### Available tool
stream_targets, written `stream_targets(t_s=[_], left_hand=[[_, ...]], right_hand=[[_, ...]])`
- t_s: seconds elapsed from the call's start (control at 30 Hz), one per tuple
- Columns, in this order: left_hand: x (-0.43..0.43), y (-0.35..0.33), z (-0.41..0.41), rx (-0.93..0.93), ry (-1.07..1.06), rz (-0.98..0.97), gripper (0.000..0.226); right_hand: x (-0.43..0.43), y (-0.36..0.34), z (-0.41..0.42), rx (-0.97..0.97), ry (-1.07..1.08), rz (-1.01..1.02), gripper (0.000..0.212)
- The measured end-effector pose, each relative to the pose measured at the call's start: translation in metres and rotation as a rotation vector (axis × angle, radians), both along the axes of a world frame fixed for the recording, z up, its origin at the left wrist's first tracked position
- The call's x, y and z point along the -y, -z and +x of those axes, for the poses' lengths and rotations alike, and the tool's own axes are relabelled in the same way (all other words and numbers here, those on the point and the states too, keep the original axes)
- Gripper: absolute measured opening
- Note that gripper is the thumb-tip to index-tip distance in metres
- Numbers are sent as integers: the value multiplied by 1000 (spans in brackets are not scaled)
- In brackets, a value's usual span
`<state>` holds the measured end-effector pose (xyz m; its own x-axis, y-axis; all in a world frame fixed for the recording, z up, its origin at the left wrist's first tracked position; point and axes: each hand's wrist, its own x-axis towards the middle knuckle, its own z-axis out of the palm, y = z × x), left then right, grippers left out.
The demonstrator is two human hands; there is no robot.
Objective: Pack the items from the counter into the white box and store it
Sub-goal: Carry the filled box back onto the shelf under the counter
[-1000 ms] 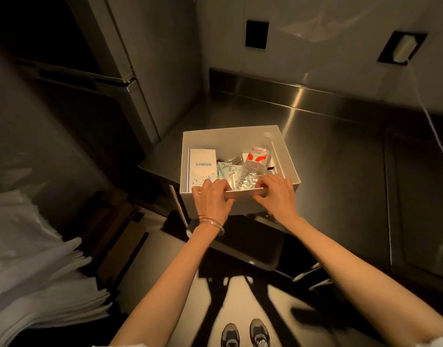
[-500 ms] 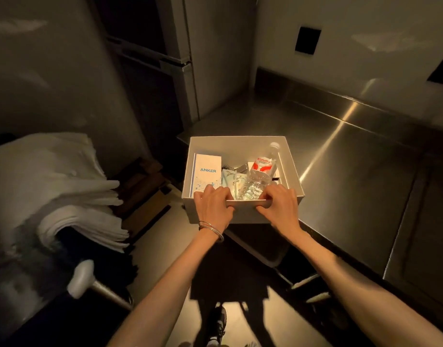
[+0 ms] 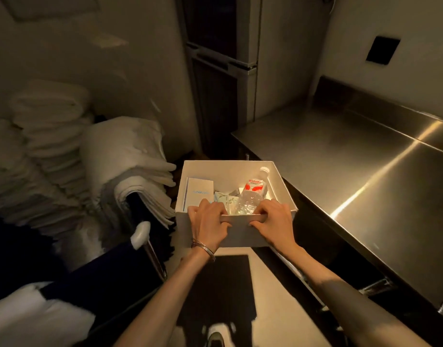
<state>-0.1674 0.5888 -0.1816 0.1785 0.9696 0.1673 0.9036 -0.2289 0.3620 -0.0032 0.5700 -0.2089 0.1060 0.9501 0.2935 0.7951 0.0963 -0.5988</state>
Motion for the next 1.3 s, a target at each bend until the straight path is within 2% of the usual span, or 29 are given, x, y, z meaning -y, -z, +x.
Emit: stream_targets(t_s=[0.2,0.47,0.8,1.17,1.3], left_hand=[[-20,30,-30,6,-24,-85,13],[-61,101,-18,-6,112,-84,10],[-93,252,52,38,260,-68,16],[-133,416,146,168,448,103,17],[-146,457,182,210,513,155,16]], right_hand=[[-18,31,-33,-18,-1,-23,16],[-39,104,-26,15,156,-76,19],[-50,244,36,72,289,-58,22],[-65,384,121,263,442,-8,27],[-65,418,143,144,500,5,24]])
